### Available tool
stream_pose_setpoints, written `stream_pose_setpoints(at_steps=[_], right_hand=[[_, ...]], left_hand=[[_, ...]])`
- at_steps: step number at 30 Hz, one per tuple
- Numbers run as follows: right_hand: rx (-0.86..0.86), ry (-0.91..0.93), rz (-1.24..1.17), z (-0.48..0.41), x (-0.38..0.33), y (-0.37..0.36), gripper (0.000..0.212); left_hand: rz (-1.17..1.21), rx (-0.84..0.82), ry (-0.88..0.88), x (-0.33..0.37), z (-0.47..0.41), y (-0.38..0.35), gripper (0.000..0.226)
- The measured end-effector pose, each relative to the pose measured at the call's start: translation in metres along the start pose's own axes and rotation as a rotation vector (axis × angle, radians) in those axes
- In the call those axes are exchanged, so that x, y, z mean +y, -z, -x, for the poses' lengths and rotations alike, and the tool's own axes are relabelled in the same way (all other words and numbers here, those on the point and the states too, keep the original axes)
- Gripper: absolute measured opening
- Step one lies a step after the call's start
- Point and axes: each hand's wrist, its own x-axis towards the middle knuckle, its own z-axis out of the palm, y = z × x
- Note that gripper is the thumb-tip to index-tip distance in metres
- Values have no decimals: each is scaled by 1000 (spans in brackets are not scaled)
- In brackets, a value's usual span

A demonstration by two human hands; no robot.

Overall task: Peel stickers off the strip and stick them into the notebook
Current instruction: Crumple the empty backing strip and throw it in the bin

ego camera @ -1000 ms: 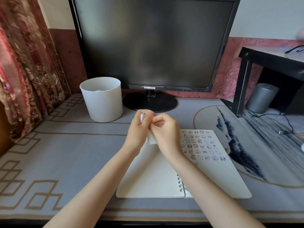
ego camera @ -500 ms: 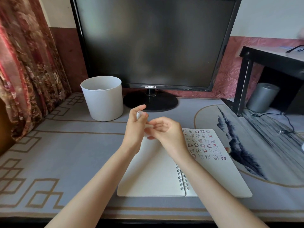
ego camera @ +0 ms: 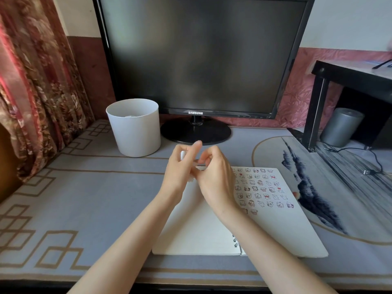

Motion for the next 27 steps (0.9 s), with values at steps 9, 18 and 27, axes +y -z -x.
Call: stream_pose_setpoints(at_steps=[9,18,27], right_hand=[[-146,51,-381,-4,4,7,20],[-302,80,-440,-6,17,13,17],[-269,348,-348,-4,8,9,54]], left_hand=[[4,116,-13,-1,-13,12,34],[-10,84,-17,3,-8,11,49],[19,48,-20,20,-6,11,48]])
